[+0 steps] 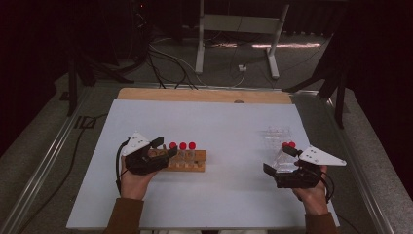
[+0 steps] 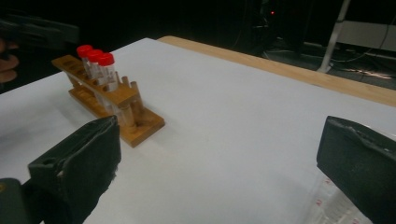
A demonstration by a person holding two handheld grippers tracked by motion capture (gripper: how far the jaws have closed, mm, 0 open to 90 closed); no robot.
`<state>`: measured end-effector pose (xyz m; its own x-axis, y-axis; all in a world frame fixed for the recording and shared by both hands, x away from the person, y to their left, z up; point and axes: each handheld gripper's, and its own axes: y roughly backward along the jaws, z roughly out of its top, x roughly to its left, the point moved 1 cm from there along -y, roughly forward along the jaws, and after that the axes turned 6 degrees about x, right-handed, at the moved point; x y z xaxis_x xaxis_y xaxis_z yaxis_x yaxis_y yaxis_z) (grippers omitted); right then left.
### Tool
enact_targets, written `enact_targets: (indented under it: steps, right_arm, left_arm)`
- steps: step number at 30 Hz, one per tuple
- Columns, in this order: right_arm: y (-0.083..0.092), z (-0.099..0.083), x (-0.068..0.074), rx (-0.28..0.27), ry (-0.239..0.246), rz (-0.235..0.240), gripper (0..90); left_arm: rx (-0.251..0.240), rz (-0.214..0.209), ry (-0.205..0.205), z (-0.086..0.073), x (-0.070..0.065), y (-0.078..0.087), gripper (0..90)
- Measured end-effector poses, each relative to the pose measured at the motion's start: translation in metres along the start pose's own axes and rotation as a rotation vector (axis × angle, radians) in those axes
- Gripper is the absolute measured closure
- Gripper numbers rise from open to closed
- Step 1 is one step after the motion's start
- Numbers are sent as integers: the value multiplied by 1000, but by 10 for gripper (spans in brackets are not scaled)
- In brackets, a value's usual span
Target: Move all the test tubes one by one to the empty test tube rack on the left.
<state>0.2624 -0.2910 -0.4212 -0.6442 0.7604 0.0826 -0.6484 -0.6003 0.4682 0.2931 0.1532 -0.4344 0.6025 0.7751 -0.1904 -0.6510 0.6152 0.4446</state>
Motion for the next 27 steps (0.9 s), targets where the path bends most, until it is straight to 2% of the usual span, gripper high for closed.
enact_targets:
  steps: [4,6,8,10,20,22,25,27]
  right_arm:
    - [1,-1,-4,3,7,-38,0]
    - [1,-2,-7,11,7,-57,0]
    - [1,-3,-10,18,10,-82,0]
    - [2,-4,-15,18,5,-107,0]
    - [22,-8,-48,-34,-57,-216,79]
    - [25,-11,-55,-41,-73,-230,128]
    - [26,-20,-65,-41,-95,-217,223]
    - [23,-26,-69,-29,-109,-225,295]
  left_arm:
    - [-59,24,34,4,5,10,174]
    - [-85,35,48,5,7,15,149]
    - [-91,47,53,5,9,17,75]
    - [-91,31,49,5,10,19,8]
    - [-77,8,41,4,8,15,6]
    - [-73,7,45,4,8,15,6]
    - [-71,7,47,3,9,14,6]
    - [-69,7,48,3,9,13,6]
